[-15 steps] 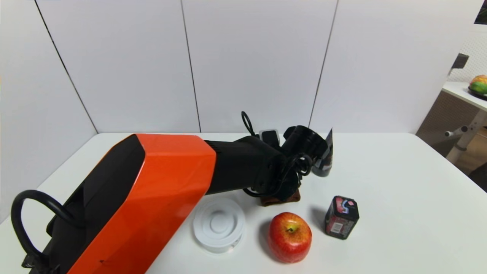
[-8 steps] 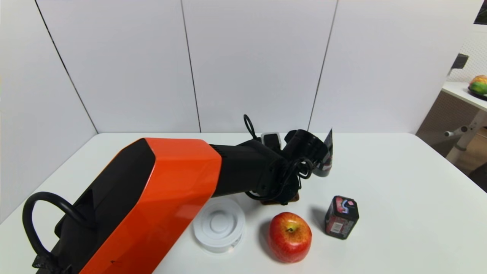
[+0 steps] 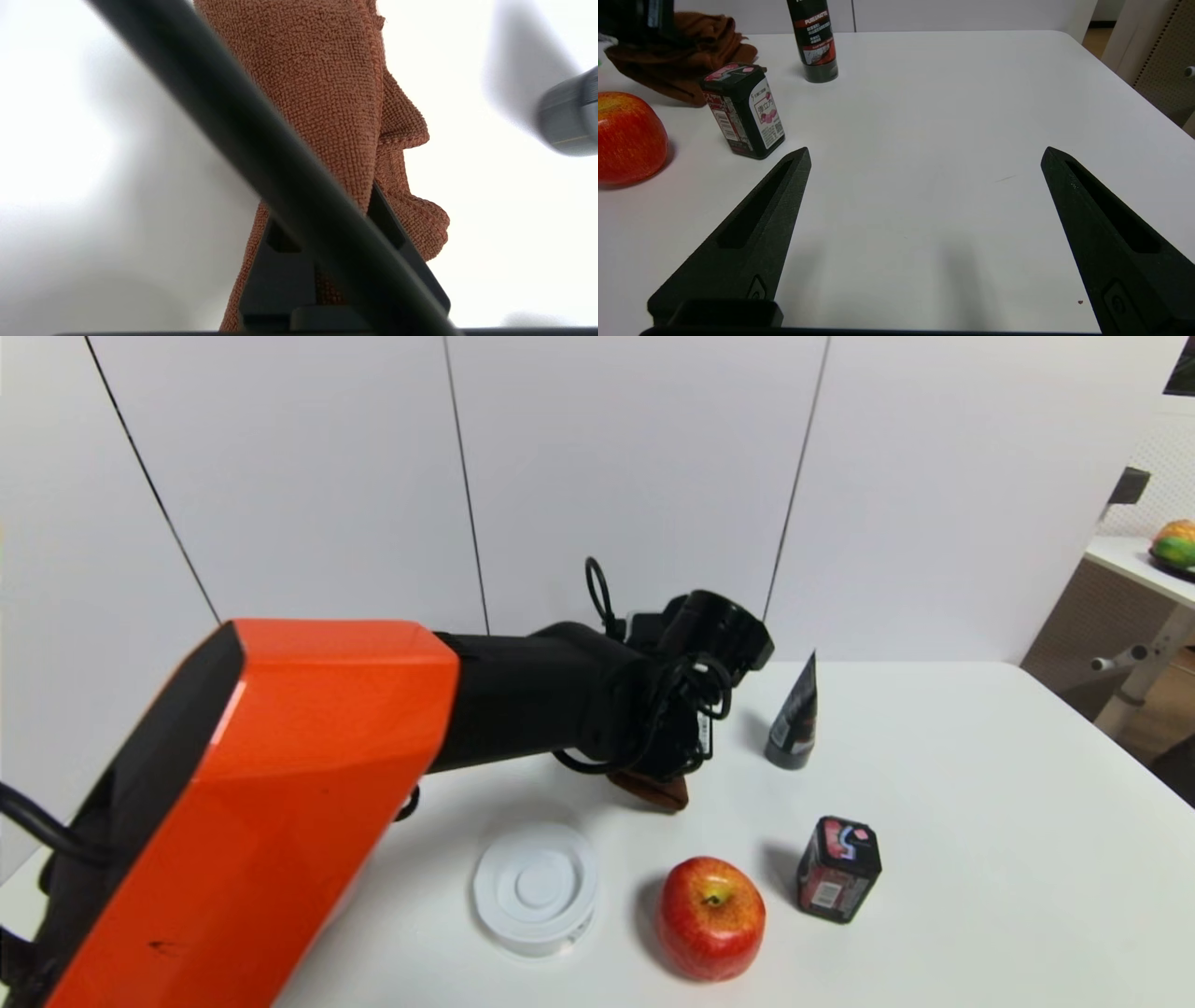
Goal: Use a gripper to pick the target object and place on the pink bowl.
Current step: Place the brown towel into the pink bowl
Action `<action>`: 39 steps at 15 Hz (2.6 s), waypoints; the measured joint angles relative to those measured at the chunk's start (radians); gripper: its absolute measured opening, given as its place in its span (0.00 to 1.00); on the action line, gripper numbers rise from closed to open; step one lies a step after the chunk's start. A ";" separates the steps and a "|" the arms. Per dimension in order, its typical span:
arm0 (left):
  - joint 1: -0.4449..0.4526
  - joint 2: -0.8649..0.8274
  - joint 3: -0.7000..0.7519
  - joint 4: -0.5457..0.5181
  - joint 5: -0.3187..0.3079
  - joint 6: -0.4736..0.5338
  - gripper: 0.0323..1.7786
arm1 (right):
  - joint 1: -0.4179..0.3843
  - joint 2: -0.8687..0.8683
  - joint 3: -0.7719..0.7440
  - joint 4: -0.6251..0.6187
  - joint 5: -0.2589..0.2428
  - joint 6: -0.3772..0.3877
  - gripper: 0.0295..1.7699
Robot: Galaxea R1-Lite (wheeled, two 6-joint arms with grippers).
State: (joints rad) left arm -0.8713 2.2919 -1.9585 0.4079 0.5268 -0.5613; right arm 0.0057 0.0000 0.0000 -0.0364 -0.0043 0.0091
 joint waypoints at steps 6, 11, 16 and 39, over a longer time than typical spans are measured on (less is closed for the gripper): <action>0.107 -0.315 0.041 0.140 0.004 0.172 0.13 | 0.000 0.000 0.000 0.000 0.000 0.000 0.96; 0.323 -0.697 0.229 0.243 -0.016 0.337 0.13 | 0.000 0.000 0.000 0.000 0.000 0.000 0.96; 0.550 -1.020 0.595 0.243 -0.214 0.380 0.13 | 0.000 0.000 0.000 0.000 0.000 0.000 0.96; 0.574 -1.032 1.449 -0.748 -0.286 0.390 0.49 | 0.000 0.000 0.000 0.000 0.000 0.000 0.96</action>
State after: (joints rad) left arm -0.2977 1.2600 -0.5098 -0.3400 0.2409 -0.1711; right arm 0.0053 0.0000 0.0000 -0.0364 -0.0043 0.0091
